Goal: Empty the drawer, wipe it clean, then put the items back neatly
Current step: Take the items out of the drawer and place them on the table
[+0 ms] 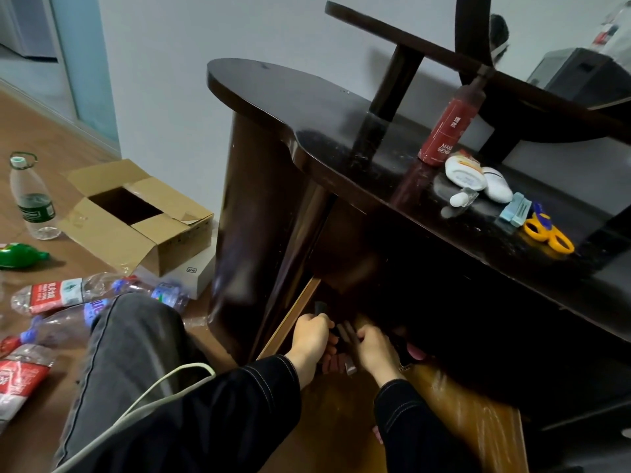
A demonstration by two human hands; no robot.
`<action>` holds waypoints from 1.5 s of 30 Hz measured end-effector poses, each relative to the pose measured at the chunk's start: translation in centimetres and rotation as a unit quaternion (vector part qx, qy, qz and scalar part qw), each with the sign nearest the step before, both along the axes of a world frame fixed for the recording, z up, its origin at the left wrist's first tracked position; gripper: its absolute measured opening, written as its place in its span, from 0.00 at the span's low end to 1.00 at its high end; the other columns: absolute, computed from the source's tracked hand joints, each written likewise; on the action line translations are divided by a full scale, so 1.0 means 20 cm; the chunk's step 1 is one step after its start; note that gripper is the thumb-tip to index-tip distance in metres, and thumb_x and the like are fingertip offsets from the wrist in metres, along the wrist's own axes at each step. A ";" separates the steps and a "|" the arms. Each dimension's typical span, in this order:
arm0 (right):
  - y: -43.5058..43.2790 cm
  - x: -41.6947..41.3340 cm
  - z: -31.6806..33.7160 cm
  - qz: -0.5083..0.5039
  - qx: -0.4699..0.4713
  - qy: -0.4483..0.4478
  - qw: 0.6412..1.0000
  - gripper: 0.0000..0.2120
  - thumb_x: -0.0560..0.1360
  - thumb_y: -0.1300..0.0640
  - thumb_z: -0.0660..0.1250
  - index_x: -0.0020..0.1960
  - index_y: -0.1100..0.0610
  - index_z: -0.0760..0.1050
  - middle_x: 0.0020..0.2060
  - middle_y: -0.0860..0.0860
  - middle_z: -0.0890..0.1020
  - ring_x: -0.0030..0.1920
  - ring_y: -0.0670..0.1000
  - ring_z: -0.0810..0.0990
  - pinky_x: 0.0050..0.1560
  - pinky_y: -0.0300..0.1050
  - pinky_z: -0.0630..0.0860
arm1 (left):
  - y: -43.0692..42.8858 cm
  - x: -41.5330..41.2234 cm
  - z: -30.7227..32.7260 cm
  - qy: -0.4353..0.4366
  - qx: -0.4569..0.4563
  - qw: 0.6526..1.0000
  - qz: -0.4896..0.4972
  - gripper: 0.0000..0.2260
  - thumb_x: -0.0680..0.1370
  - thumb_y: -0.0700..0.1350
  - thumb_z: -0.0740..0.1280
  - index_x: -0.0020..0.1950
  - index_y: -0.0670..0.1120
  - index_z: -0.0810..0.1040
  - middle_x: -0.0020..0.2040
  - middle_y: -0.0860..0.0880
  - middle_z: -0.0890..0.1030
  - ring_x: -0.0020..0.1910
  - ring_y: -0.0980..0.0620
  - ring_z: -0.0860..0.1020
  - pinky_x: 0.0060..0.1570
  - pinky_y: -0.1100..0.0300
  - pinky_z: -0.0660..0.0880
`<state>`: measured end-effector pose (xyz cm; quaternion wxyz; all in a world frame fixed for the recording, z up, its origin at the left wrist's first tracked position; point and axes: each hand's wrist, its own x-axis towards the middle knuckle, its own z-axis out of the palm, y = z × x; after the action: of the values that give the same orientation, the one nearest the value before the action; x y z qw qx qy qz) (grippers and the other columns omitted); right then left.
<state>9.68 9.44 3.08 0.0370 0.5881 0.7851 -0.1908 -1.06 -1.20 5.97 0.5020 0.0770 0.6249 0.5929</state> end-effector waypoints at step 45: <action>0.18 0.77 1.53 -0.173 0.185 0.440 0.861 0.16 0.77 0.54 0.71 0.43 0.69 0.80 0.34 0.57 0.85 0.31 0.47 0.83 0.30 0.43 0.75 | 0.29 0.17 1.33 0.786 0.300 0.520 -0.145 0.06 0.73 0.39 0.66 0.48 0.46 0.73 0.47 0.47 0.76 0.48 0.43 0.76 0.41 0.52 0.70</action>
<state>25.06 13.01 33.69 -0.4555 0.5652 0.6263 -0.2843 2.41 4.65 32.52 -0.1675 0.7476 0.5305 0.3626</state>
